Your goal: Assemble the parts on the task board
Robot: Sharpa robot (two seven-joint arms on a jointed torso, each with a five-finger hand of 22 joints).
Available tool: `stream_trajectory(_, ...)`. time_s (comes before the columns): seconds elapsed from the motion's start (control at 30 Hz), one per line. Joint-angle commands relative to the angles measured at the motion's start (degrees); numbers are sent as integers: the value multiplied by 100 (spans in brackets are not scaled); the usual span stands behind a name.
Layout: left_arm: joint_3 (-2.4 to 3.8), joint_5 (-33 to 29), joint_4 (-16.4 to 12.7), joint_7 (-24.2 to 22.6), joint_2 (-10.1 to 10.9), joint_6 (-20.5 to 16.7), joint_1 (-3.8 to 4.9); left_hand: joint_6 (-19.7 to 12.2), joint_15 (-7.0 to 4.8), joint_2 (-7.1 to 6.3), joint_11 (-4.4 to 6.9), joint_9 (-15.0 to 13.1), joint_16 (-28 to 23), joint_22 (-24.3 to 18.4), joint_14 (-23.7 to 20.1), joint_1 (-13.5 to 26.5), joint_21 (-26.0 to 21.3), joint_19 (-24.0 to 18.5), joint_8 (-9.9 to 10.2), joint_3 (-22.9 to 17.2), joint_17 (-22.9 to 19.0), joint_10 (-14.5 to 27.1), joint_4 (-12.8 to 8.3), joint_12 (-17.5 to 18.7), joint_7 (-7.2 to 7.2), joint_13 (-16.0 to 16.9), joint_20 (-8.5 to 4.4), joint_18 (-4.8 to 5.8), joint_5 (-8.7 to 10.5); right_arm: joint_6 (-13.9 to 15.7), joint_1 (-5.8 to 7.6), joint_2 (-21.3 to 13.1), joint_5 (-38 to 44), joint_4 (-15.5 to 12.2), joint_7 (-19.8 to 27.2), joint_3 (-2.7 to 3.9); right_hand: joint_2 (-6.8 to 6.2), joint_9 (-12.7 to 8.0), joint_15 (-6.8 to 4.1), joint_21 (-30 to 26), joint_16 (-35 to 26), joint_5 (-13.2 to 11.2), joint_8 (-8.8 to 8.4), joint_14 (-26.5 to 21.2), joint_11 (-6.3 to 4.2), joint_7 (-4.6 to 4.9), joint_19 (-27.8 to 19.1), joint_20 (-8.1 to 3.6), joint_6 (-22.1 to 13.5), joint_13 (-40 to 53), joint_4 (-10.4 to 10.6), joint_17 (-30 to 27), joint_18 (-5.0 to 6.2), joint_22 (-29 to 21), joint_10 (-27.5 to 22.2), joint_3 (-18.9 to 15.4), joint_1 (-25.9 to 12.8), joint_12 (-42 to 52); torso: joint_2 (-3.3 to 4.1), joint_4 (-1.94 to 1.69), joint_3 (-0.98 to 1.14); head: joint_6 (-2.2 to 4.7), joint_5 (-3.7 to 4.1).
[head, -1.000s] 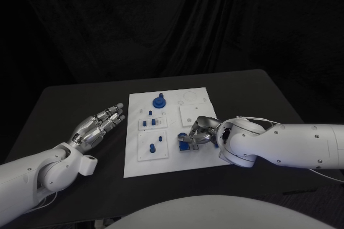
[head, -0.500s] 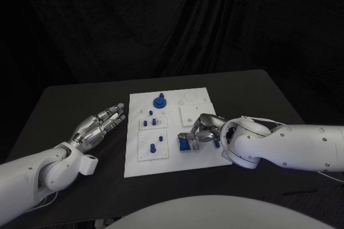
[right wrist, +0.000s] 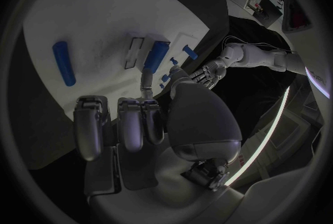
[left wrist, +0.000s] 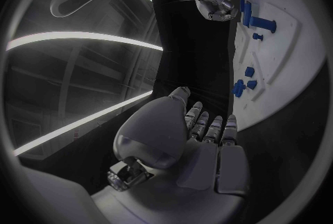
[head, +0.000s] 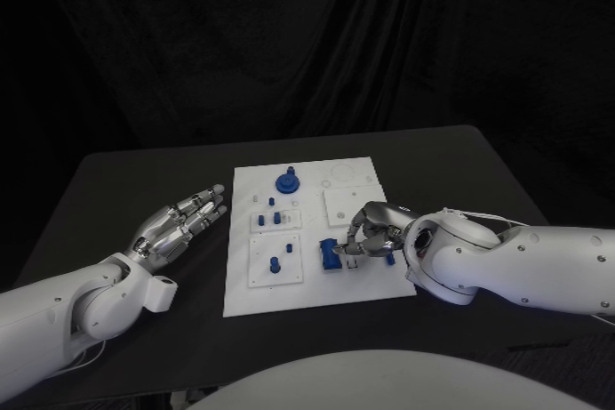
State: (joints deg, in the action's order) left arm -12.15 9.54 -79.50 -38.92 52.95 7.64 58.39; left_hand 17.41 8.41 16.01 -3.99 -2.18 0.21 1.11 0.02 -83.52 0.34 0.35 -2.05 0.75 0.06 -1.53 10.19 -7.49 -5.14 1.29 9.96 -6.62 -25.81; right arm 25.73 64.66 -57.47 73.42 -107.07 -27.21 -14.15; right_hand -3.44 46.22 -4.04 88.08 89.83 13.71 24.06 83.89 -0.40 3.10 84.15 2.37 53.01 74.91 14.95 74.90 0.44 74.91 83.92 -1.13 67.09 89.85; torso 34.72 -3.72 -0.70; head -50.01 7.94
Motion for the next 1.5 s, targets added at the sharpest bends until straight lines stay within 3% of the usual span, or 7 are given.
stream_trajectory(0.03, 5, -33, -25, -510, 12, 53, -8, 36, 45, 5, -15, -10, -18, 7, 3, 43, 4, 14, -31, -41, -4, -7, -6, -31, 1, 9, 46, 92, -7, -7, -17, -177, 676, -110, -142, 0, 127, 65, -31, 40, 17, 561, 131, 611, -54, -18, 493, -28, -35, 1509, 135, 1510, 3, 1447, 608, -52, -17, 15, -1, -1, -2, 1, -32)
stream_trajectory(0.23, 5, -33, -26, -495, 22, 43, -9, 42, 46, 3, -15, -11, -17, 6, 4, 44, 4, 14, -32, -43, -3, -9, -6, -35, 0, 10, 46, 93, -8, -202, -18, -525, 1477, -289, -688, -2, 141, 127, -51, 76, 17, 870, 281, 611, -85, -53, 516, -44, 7, 1509, 156, 1510, -8, 1462, 608, -123, -14, 15, 2, -2, -1, 1, -19)
stream_trajectory(0.27, 5, -33, -26, -492, 20, 44, -9, 41, 47, 2, -15, -11, -17, 7, 5, 45, 4, 14, -32, -45, -3, -9, -8, -36, -1, 10, 46, 95, -10, -249, -18, -549, 1563, -297, -759, -2, 170, 241, -73, 83, 17, 936, 430, 611, -113, -88, 520, -59, 27, 1509, 173, 1510, -10, 1464, 608, -200, -160, 15, 2, -3, -1, 1, -11)
stream_trajectory(0.3, 5, -33, -25, -485, 17, 46, -9, 43, 47, 1, -15, -11, -17, 7, 4, 44, 4, 14, -33, -46, -3, -9, -9, -36, -1, 10, 45, 96, -12, -330, -18, -583, 1706, -306, -867, -3, 225, 386, -100, 87, 17, 916, 599, 611, -148, -123, 522, -85, 36, 1509, 173, 1510, -11, 1466, 608, -278, -350, 15, 1, -2, -1, 1, -4)
stream_trajectory(0.47, 5, -33, -30, -464, 2, 68, -10, 50, 50, -2, -17, -12, -17, 9, 4, 41, 5, 16, -34, -57, -3, -10, -18, -39, -5, 10, 44, 101, -21, -553, -45, -674, 2332, -309, -1136, -5, 281, 550, -135, 165, 17, 865, 766, 611, -185, -165, 569, -118, 13, 1509, 173, 1510, -36, 1498, 608, -320, -432, 15, 0, -4, -1, 1, 39)
stream_trajectory(1.23, 5, -33, -13, -411, -7, 104, -20, 139, 52, -8, -58, -23, -16, 11, 6, 43, 6, 18, -51, -103, -2, -12, -43, -51, -60, 12, 37, 114, -26, -827, -351, -584, 2725, -60, -1309, -8, 321, 439, -109, 114, 17, 1105, 478, 611, -136, -96, 538, -115, -217, 1509, 166, 1510, -20, 1477, 608, -330, -339, 15, 1, 0, -1, 1, -15)
stream_trajectory(1.5, 5, -33, -5, -398, -10, 110, -25, 147, 52, -9, -64, -24, -15, 10, 6, 43, 6, 18, -53, -109, -2, -13, -47, -57, -66, 12, 39, 115, -27, -911, -397, -565, 2727, 9, -1322, -8, 348, 165, -49, 76, 17, 1206, 145, 611, -66, -17, 515, -59, -237, 1509, 165, 1510, -8, 1461, 608, -341, -304, 15, 3, -2, -4, 1, -7)
